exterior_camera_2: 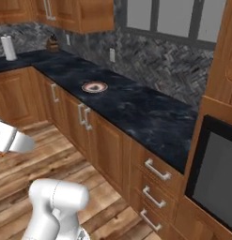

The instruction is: Pick shrimp from the fridge and place it on the plate on the counter.

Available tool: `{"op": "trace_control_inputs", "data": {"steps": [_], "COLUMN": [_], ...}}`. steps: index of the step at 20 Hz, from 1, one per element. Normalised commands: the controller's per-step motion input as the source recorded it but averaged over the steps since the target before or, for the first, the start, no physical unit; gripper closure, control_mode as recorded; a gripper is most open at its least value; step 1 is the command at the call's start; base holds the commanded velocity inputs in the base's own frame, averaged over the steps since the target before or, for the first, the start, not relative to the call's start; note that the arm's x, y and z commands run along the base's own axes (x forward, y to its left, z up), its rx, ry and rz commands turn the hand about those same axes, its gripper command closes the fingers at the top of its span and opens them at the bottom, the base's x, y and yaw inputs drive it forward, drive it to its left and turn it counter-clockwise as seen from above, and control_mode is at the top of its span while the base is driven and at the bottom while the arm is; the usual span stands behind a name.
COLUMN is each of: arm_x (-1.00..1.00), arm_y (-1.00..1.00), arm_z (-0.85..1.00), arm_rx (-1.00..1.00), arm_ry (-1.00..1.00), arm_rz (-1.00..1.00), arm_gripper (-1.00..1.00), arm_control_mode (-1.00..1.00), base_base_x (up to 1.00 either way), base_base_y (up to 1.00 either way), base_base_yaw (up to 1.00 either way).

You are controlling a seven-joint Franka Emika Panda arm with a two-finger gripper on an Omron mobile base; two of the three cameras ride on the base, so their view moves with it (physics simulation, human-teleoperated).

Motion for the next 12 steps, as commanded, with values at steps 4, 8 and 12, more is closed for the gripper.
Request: {"op": "trace_control_inputs", "data": {"steps": [4,8,12], "arm_x": [0.0,0.0,0.0], "arm_y": [0.0,0.0,0.0], "arm_z": [0.0,0.0,0.0], "arm_rx": [0.0,0.0,0.0], "arm_ry": [0.0,0.0,0.0], "arm_rz": [0.0,0.0,0.0], "arm_gripper": [1.0,1.0,1.0], "arm_control_mode": [1.0,1.0,1.0], "base_base_x": [1.0,1.0,1.0], "base_base_y": [0.74,0.7,0.65], "base_base_yaw": [-0.15,-0.2,-0.23]}}
